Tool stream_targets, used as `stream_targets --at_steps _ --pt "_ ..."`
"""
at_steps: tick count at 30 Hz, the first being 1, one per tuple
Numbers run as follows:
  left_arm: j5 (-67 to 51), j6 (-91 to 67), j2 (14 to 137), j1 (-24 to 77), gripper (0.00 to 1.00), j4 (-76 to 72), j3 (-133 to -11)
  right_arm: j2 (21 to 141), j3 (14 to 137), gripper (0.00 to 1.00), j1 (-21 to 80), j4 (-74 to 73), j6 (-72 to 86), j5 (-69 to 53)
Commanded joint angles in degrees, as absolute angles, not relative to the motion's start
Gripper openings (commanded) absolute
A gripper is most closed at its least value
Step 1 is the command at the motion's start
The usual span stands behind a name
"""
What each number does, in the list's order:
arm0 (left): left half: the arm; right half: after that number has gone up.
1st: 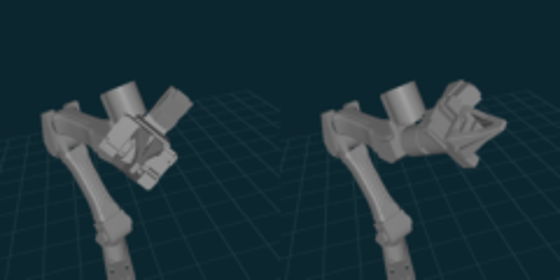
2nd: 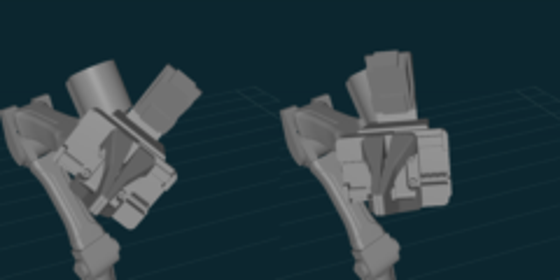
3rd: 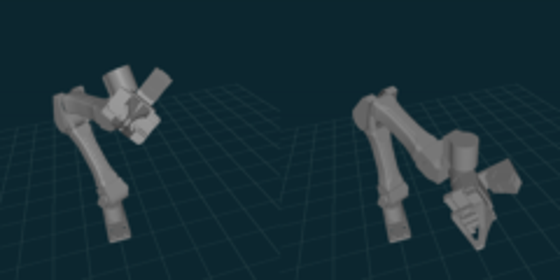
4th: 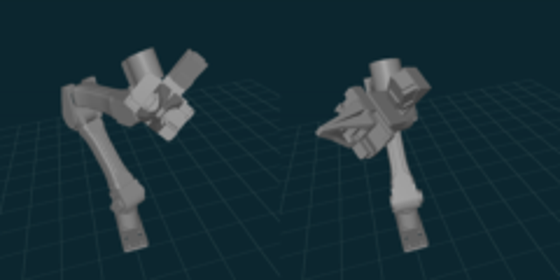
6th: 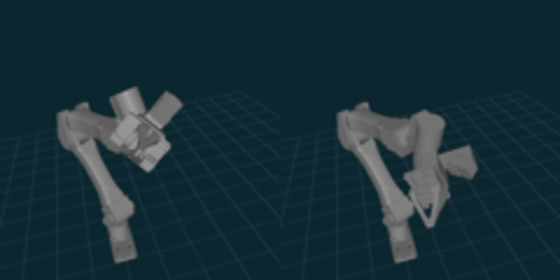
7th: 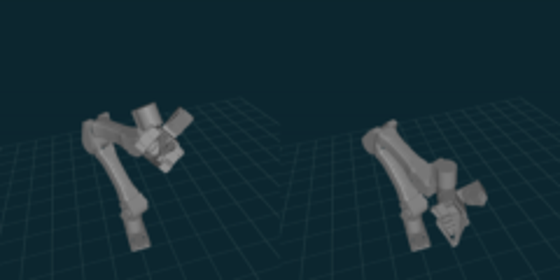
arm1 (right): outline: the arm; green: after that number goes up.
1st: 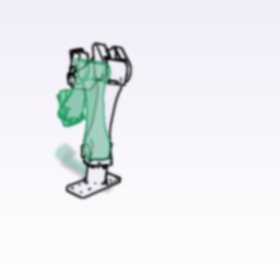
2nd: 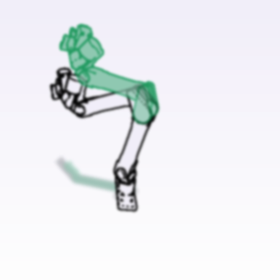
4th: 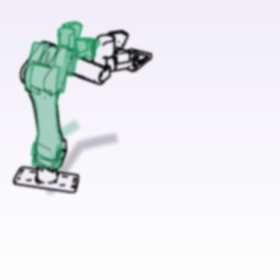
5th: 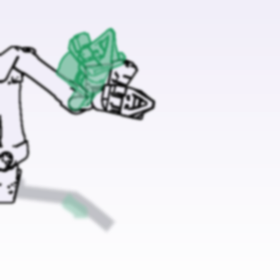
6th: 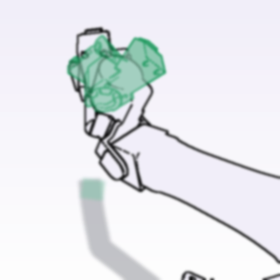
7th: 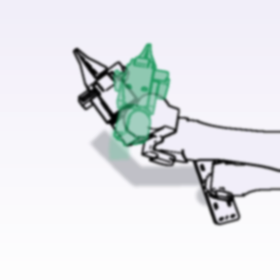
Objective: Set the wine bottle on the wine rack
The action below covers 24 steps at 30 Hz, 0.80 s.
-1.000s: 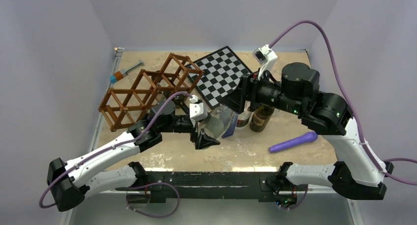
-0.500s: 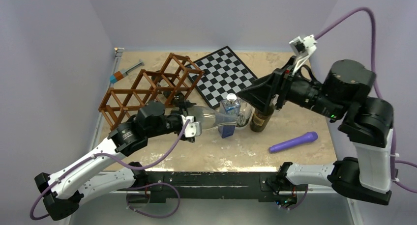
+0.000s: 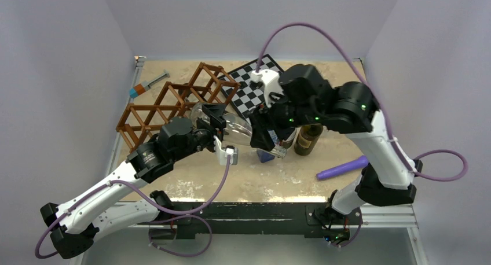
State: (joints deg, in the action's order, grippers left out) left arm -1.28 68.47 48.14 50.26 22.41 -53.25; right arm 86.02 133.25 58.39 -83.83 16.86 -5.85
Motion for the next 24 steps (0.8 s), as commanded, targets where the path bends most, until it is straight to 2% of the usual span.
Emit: stream_targets --at_steps 1,9,14,24 --pt "2.12 77.09 46.84 50.10 0.00 3.05 -56.14 85.45 129.83 0.77 60.03 -86.14 13.77 -2.37" --pt "1.89 77.99 47.55 50.08 0.00 0.96 -57.73 87.42 125.11 0.76 62.19 -84.83 12.80 -0.42" --pt "1.31 75.75 47.14 50.02 0.00 -2.42 -57.57 85.42 119.00 0.73 62.49 -78.90 13.16 -0.17" --pt "3.28 71.02 47.79 49.75 0.00 -6.23 -57.20 83.76 114.25 0.54 62.81 -73.46 13.61 0.35"
